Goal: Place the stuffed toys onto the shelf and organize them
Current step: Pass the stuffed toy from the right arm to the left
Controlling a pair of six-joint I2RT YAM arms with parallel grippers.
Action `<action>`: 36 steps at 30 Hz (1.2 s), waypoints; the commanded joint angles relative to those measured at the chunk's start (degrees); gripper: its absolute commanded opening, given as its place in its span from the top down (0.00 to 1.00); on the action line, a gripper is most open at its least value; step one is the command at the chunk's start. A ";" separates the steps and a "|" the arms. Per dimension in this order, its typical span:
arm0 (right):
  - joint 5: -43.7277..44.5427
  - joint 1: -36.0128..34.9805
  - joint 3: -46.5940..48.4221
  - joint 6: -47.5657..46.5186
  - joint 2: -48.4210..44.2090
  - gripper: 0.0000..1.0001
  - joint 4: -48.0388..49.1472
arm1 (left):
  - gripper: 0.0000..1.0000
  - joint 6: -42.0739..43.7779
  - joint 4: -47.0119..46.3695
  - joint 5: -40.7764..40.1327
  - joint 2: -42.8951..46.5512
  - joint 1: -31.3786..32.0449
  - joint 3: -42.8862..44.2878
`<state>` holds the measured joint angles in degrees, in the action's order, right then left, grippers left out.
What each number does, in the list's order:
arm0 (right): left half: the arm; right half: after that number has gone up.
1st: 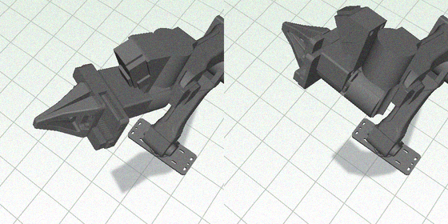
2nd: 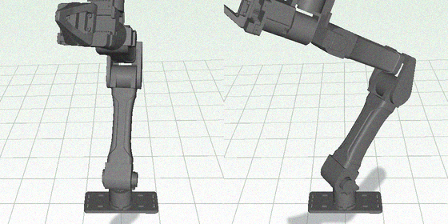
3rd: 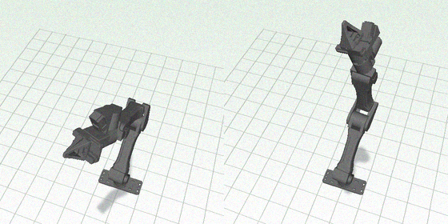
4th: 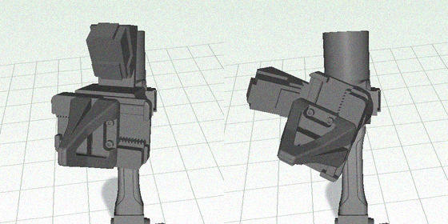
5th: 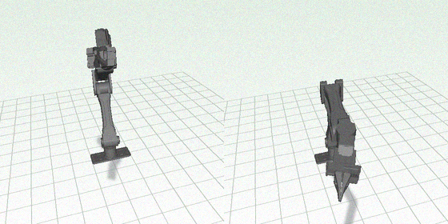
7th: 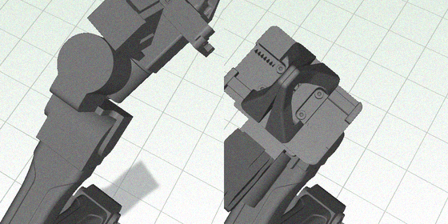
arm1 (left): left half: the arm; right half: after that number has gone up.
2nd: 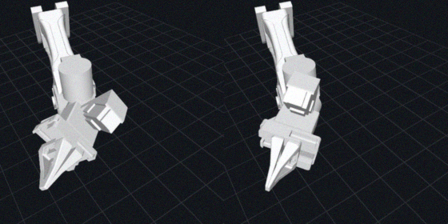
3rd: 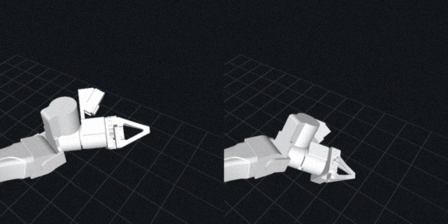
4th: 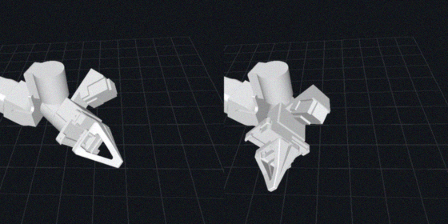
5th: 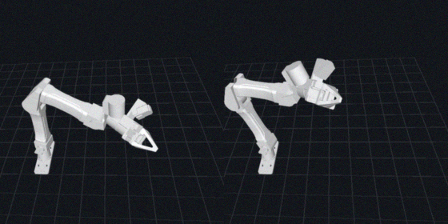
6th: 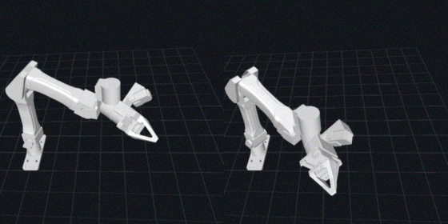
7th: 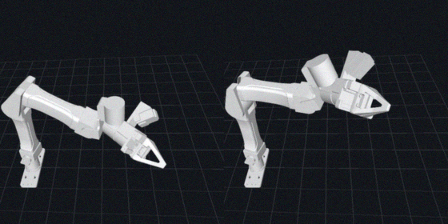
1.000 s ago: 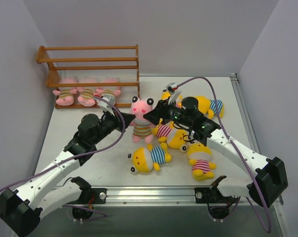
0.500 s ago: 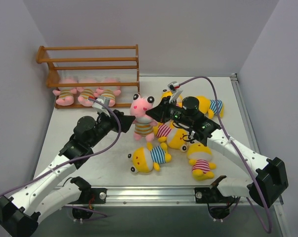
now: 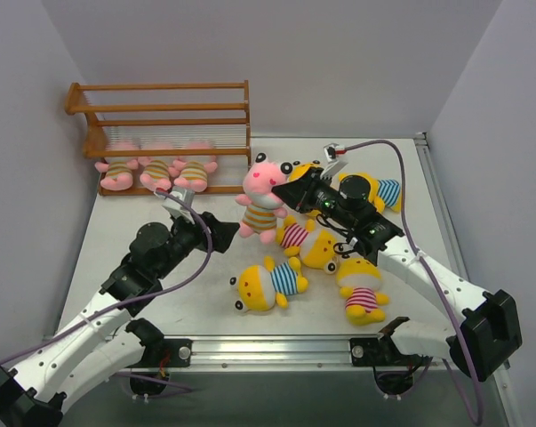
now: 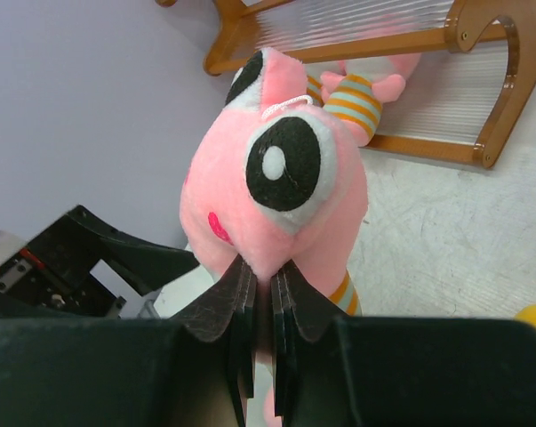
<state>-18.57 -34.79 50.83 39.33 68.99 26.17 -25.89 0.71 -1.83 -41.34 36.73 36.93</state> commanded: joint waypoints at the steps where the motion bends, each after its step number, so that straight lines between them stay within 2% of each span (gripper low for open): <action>1: 0.99 1.03 -1.78 5.13 -2.19 1.00 7.13 | 0.10 -0.65 0.08 -0.63 -0.67 1.41 -1.33; 17: -0.24 1.83 -2.49 7.87 -2.19 1.00 9.60 | 0.12 2.16 -5.63 -9.42 -7.70 9.67 -2.56; 20: -0.68 1.83 -2.40 7.78 -2.11 1.00 9.69 | 0.14 2.60 -5.90 -11.09 -8.40 10.20 -2.39; 25: -1.03 1.83 -3.10 8.13 -2.02 1.00 10.47 | 0.23 2.69 -7.47 -11.18 -8.32 10.55 -2.82; 36: -2.17 1.74 -3.19 8.92 -0.61 1.00 12.67 | 0.28 3.04 -10.20 -10.39 -10.69 10.55 -3.53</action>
<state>-19.38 -33.30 47.27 47.51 68.77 33.30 -23.49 -5.48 -12.40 -51.88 46.94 33.12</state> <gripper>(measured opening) 0.077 0.730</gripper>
